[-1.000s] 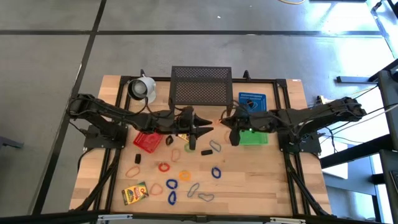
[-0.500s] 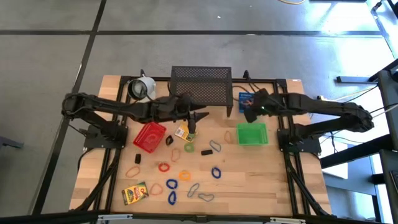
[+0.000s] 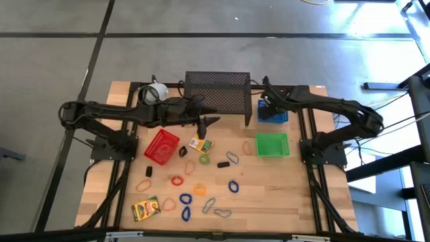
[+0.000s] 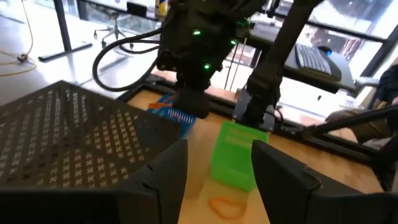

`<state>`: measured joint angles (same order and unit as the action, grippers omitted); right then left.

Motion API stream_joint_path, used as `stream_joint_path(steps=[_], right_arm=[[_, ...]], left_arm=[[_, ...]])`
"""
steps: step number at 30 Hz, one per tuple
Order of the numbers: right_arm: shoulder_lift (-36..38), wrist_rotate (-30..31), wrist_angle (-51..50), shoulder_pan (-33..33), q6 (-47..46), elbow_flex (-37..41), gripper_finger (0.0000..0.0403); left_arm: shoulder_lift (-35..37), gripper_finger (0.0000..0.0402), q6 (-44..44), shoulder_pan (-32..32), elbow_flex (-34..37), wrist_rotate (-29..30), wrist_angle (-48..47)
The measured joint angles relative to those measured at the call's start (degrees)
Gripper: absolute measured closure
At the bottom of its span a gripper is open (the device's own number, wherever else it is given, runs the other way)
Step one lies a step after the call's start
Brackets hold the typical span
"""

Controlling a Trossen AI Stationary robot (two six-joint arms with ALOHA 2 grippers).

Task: Pick & Place Office Desk Supplies
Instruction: Put the orange rubber band into the blue bin, then put the orange spring keychain into the green bin

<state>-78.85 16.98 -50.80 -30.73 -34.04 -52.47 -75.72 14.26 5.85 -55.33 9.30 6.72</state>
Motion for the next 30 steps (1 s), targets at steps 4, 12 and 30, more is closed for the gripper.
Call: stream_joint_path(steps=[4,12,30], right_arm=[[-3.70,-0.12,0.19,-1.92,-0.31,0.00,0.0383],[-4.95,-0.27,0.17,-3.20,1.83,0.00,0.0291],[13.78,-2.68,-1.07,-0.05,7.69,0.00,0.0161]], left_arm=[[0.86,0.0227,1.43,-0.13,0.00,0.00,-2.87],[1.03,0.0227,7.62,-0.40,0.00,0.01,-6.65],[1.00,0.0190,22.83,-9.43,0.00,-4.80,-30.12]])
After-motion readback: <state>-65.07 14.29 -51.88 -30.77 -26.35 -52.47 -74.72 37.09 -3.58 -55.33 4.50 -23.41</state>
